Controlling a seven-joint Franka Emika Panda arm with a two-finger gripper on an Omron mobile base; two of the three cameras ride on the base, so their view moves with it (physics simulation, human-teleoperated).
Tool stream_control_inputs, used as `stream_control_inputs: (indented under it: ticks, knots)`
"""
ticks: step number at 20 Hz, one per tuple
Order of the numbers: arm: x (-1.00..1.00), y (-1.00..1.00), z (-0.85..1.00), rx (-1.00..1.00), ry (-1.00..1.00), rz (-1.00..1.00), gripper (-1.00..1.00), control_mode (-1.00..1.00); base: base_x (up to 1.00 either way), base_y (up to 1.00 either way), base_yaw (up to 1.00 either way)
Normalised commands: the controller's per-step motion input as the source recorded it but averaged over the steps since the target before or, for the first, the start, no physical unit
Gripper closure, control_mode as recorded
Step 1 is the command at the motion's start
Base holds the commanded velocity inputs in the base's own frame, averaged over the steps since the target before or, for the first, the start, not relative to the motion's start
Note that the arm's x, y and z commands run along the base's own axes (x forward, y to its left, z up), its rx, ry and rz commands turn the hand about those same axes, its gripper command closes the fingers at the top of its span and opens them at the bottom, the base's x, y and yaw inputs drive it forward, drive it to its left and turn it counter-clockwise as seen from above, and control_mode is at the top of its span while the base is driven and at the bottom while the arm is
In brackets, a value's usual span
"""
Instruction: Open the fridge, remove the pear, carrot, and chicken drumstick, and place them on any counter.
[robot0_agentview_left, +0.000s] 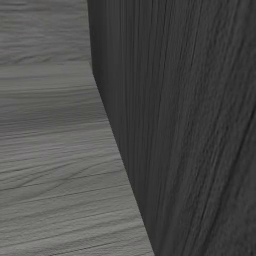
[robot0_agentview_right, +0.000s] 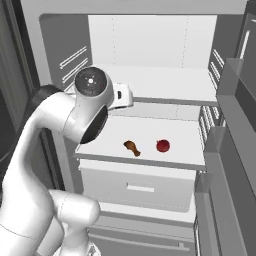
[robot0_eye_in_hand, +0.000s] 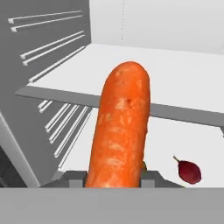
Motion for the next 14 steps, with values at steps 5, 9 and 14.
stream_control_inputs:
  ticks: [5, 9, 14]
  knots:
    - [-0.93, -0.05, -0.51, 0.0, 0.07, -0.07, 1.0, -1.0, 0.0, 0.0, 0.0]
    - [-0.44, 0.0, -0.27, 0.0, 0.02, -0.01, 1.0, -1.0, 0.0, 0.0, 0.0]
    - [-0.08, 0.0, -0.03, 0.0, 0.0, 0.0, 1.0, 1.0, -0.69, -0.03, -0.01]
